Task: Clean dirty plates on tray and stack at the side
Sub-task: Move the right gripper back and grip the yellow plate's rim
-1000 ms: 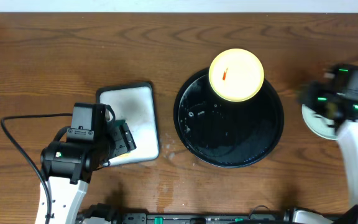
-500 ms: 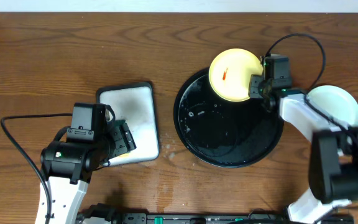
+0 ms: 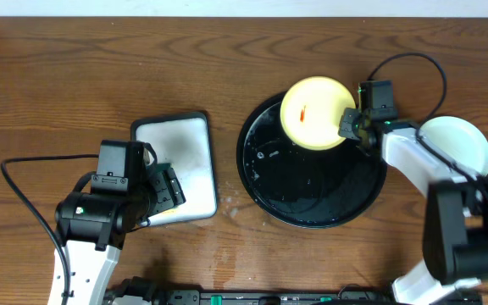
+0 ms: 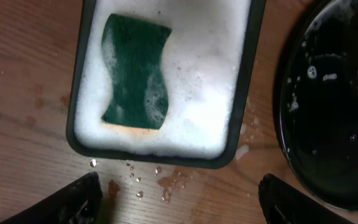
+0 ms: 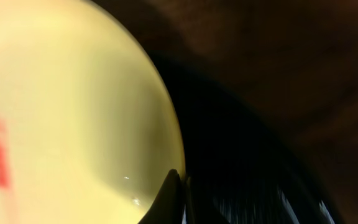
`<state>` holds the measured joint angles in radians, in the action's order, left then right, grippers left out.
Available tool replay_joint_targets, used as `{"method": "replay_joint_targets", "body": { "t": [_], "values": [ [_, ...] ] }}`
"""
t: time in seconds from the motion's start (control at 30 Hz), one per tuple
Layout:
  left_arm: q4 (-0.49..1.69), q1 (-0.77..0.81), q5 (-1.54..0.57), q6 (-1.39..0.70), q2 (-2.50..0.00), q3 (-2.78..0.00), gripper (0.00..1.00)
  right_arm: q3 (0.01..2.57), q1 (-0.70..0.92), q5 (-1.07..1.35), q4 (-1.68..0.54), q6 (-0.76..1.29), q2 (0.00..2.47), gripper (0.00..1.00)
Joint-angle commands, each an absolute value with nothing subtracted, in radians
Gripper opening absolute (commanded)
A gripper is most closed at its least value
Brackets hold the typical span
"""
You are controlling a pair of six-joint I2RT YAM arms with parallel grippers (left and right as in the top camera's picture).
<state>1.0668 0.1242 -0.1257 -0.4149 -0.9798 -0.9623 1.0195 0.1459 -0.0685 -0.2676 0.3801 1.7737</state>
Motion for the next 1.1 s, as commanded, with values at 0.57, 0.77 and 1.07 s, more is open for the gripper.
{"method": "replay_joint_targets", "body": {
  "t": [0.57, 0.77, 1.07],
  "values": [
    [1.069, 0.119, -0.127, -0.419, -0.979, -0.981, 0.82, 0.906, 0.305, 0.007, -0.669, 0.841, 1.609, 0.34],
    [1.069, 0.119, -0.127, -0.419, -0.979, -0.981, 0.82, 0.960, 0.264, 0.005, -0.644, 0.451, 1.575, 0.45],
    [1.069, 0.119, -0.127, -0.419, -0.979, -0.981, 0.82, 0.932, 0.208, 0.006, -0.623, 0.140, 1.609, 0.43]
  ]
}}
